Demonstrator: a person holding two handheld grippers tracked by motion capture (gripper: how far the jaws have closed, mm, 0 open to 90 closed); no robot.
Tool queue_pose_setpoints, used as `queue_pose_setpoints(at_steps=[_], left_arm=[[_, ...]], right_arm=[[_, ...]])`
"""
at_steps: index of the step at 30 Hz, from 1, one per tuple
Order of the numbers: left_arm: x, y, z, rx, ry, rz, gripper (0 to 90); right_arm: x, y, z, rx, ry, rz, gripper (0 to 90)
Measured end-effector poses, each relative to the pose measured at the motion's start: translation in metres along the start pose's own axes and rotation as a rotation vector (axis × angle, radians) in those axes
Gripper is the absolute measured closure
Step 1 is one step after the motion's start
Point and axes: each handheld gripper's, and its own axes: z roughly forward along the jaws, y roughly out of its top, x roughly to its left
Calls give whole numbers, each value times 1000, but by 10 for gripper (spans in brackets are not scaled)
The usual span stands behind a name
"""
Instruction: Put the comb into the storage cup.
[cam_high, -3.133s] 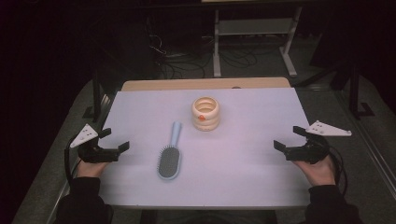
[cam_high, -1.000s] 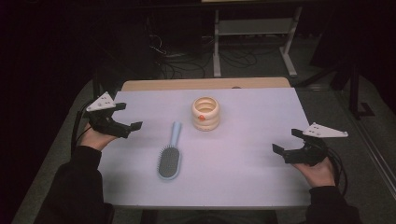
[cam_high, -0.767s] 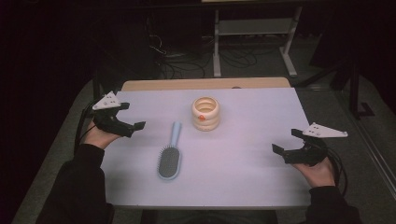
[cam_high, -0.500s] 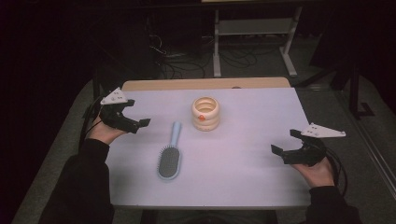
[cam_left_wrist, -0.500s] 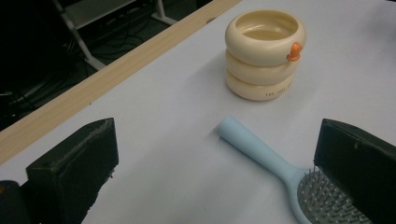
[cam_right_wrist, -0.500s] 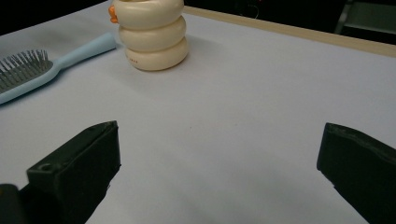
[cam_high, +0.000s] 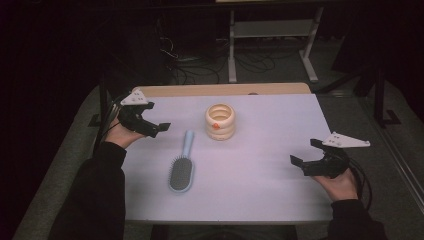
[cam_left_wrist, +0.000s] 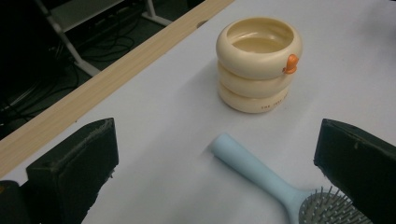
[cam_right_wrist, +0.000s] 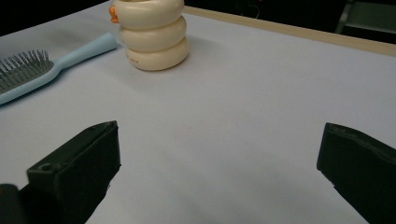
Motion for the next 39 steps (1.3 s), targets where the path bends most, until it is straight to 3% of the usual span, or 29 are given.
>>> queue_pose_setpoints(at_steps=[13,24,39], left_arm=[[-5,11,21,17,-36,12,0],[-4,10,34,24,-48,8,0],[0,5,50,48,-98,-26,8]], right_arm=[[0,0,1,5,4,-1,0],[1,0,1,3,2,-3,0],[1,0,0,2,6,-3,0]])
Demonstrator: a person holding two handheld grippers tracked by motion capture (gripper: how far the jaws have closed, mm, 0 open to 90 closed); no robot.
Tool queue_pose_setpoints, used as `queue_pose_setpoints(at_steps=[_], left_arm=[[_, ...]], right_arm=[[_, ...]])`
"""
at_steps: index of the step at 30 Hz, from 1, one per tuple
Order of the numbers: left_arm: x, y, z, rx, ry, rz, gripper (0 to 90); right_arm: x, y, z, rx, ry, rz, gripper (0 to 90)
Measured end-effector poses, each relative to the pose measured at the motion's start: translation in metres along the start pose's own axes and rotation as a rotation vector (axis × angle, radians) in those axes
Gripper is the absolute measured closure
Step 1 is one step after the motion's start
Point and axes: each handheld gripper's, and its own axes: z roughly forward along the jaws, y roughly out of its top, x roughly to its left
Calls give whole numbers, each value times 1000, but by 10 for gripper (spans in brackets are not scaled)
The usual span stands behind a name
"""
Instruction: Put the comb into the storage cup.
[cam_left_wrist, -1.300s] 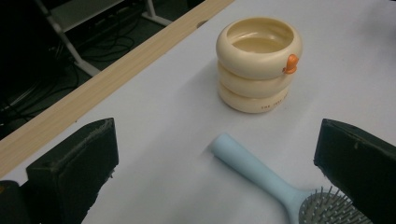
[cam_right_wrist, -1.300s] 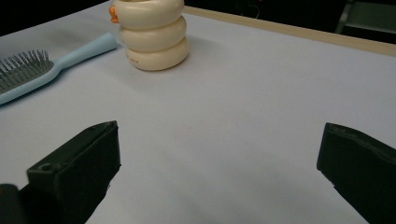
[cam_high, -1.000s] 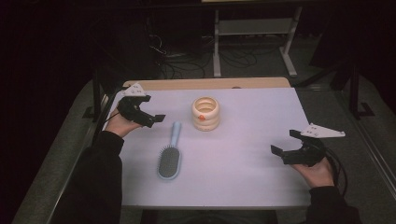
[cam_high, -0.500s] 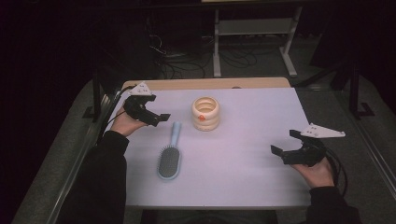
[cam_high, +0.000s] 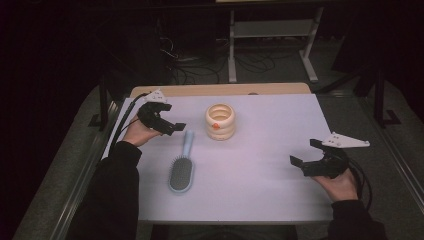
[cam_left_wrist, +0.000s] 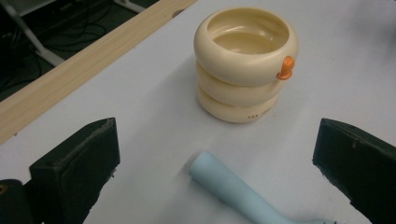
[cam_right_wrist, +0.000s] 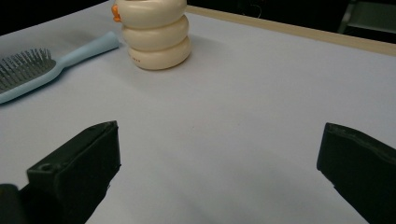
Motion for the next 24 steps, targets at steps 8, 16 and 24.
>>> queue_pose_setpoints(at_steps=[8,16,24], left_arm=[[-1,-1,12,33,-24,23,100],[-4,-3,28,77,-48,43,189],[-3,-8,39,111,-63,44,253]], right_arm=[[0,0,0,1,-1,-1,0],[0,0,1,2,2,-4,0],[-1,0,1,5,1,-5,0]])
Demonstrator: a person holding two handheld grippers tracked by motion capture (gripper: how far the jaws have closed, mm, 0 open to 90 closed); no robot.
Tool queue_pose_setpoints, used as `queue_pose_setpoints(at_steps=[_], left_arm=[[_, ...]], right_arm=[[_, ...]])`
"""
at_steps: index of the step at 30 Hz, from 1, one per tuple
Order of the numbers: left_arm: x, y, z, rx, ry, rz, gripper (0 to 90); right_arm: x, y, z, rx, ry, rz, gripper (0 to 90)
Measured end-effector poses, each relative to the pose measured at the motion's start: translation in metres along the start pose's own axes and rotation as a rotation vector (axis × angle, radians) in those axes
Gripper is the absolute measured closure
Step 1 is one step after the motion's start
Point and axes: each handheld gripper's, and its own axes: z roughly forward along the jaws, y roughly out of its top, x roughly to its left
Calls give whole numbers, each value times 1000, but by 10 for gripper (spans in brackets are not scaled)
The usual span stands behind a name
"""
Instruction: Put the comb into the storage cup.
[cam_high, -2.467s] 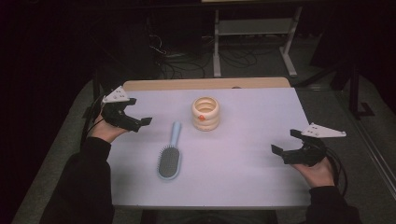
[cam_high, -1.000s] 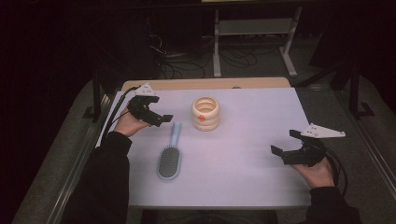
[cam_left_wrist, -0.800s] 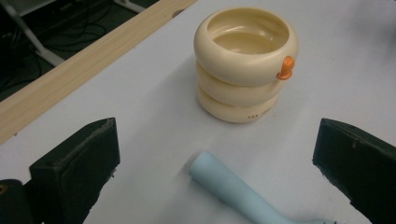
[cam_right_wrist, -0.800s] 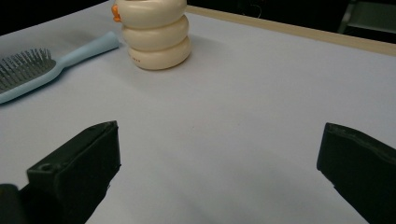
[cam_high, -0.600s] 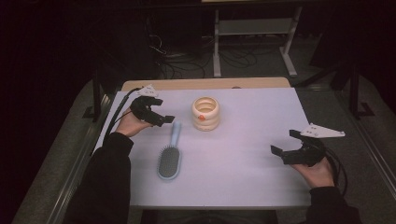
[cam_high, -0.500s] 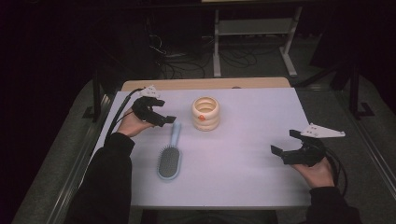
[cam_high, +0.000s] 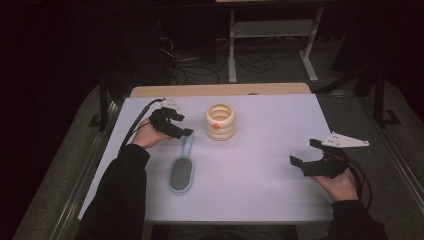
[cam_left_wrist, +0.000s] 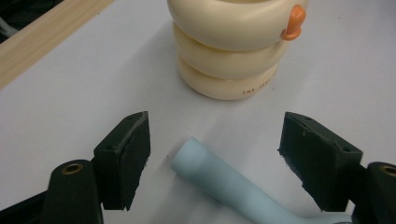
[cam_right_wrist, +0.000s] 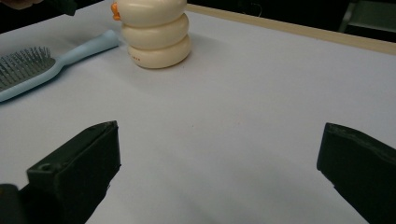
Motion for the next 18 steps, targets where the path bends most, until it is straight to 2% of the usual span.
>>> queue_pose_setpoints(at_steps=[9,11,15,16,17,18], left_arm=[[-1,-5,12,23,-9,8,329],[-1,-6,18,45,-13,8,351],[-1,-7,22,56,-9,10,403],[-1,-8,24,66,7,9,403],[-2,-9,25,78,20,8,451],[-1,-10,27,86,15,8,485]], right_arm=[[0,0,0,0,2,1,0],[0,0,0,1,1,1,0],[0,0,0,2,1,1,0],[0,0,0,2,1,1,0],[0,0,0,2,0,0,0],[0,-1,0,3,-1,1,0]])
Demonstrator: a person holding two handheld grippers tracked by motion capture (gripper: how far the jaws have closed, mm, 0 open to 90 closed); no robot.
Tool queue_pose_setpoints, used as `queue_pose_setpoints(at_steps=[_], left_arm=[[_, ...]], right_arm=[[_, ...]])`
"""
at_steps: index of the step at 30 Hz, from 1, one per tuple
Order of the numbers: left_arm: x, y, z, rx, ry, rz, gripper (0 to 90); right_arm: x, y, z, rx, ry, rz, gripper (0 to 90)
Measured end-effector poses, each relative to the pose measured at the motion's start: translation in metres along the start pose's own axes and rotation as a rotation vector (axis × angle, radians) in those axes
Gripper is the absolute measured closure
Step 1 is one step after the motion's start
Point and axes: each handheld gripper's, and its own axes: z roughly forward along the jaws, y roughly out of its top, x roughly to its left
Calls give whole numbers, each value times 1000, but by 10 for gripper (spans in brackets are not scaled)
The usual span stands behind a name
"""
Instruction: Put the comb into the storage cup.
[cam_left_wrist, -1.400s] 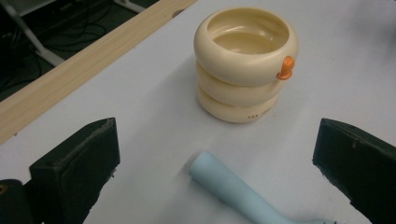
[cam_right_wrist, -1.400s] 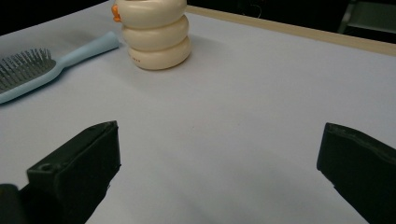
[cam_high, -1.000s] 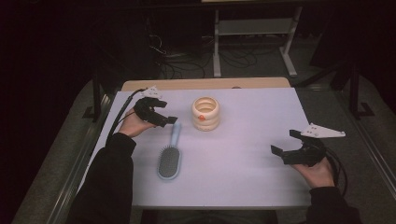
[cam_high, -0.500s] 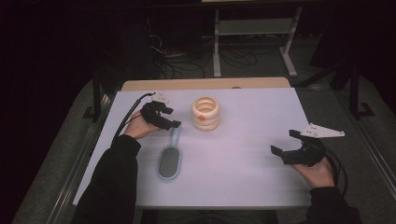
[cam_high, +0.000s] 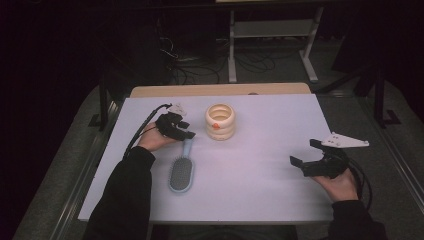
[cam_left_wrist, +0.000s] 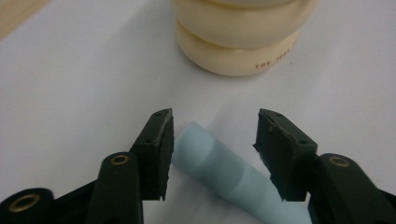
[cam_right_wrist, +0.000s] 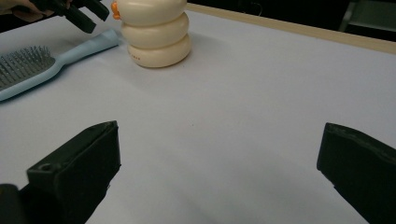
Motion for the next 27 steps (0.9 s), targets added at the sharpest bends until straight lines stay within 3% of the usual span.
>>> queue_pose_setpoints(at_steps=[4,12,27], left_arm=[[1,-2,6,16,0,-9,540],[1,-3,9,-32,22,-8,621],[-1,-1,15,-40,34,11,764]], right_arm=[[0,0,0,7,-9,-2,0],[1,-1,1,14,-4,-2,0],[0,-1,1,12,-1,-2,0]])
